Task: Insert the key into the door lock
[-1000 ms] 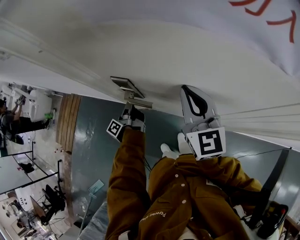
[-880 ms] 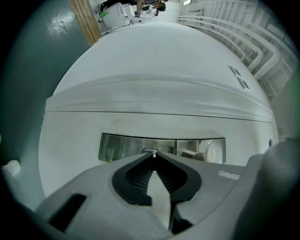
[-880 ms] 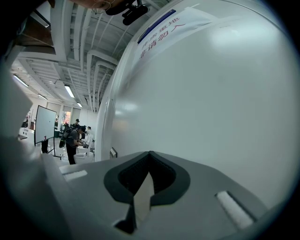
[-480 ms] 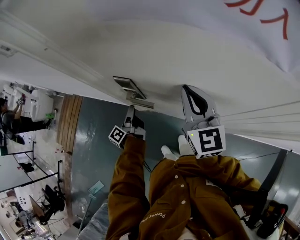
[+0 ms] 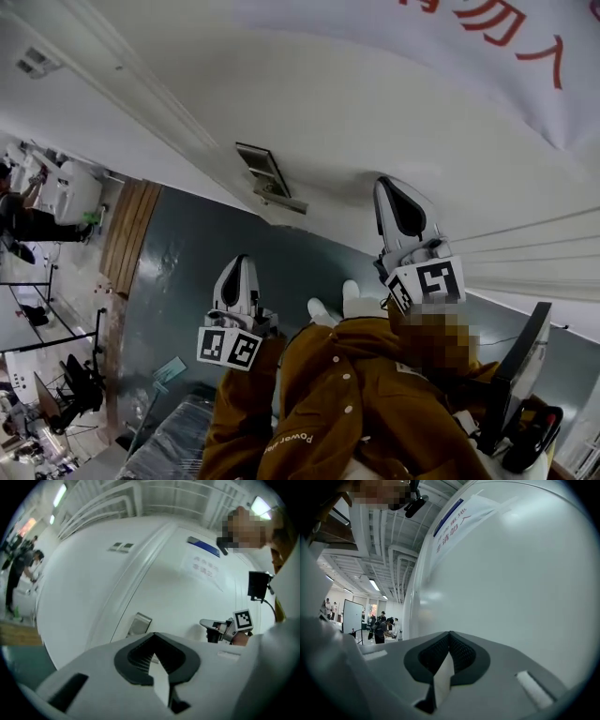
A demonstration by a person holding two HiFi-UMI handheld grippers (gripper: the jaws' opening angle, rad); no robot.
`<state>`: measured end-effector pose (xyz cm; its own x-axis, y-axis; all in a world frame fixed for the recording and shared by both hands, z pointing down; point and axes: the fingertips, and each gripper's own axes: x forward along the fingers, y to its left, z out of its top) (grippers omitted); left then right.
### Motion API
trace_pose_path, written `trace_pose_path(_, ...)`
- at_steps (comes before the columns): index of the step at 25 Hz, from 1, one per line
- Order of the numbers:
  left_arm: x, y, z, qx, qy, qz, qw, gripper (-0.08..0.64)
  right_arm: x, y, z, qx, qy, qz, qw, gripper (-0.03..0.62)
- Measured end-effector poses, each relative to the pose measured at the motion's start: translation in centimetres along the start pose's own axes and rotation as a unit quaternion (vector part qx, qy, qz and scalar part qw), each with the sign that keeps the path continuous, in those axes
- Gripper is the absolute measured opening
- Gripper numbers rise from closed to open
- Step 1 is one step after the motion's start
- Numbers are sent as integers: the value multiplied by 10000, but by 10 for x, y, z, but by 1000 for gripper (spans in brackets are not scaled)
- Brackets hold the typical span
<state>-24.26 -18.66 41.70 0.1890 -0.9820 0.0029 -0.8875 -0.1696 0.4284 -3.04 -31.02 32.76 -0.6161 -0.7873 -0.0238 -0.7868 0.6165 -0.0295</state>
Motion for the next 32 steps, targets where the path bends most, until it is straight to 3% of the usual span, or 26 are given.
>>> trace_pose_path(4, -5, -63, 32, 1282, 13, -192, 9916, 2, -12, 19, 4, -23, -182, 322, 9993, 6)
trace_pose_path(8, -5, -103, 40, 1984, -26, -203, 9799, 2, -20, 39, 0, -14, -206, 611, 9979, 6)
trace_pose_path(13, -1, -118, 35, 1814, 58, -62, 9834, 2, -30, 66, -16, -163, -119, 918, 9956, 6)
trace_pose_path(17, 4, -119, 24, 1712, 165, -65, 9851, 2, -29, 87, -19, -336, -346, 1006, 9938, 6)
trace_pose_path(32, 10, -123, 25, 1674, 139, -28, 9858, 1, -25, 111, -23, -214, -251, 1425, 9892, 5)
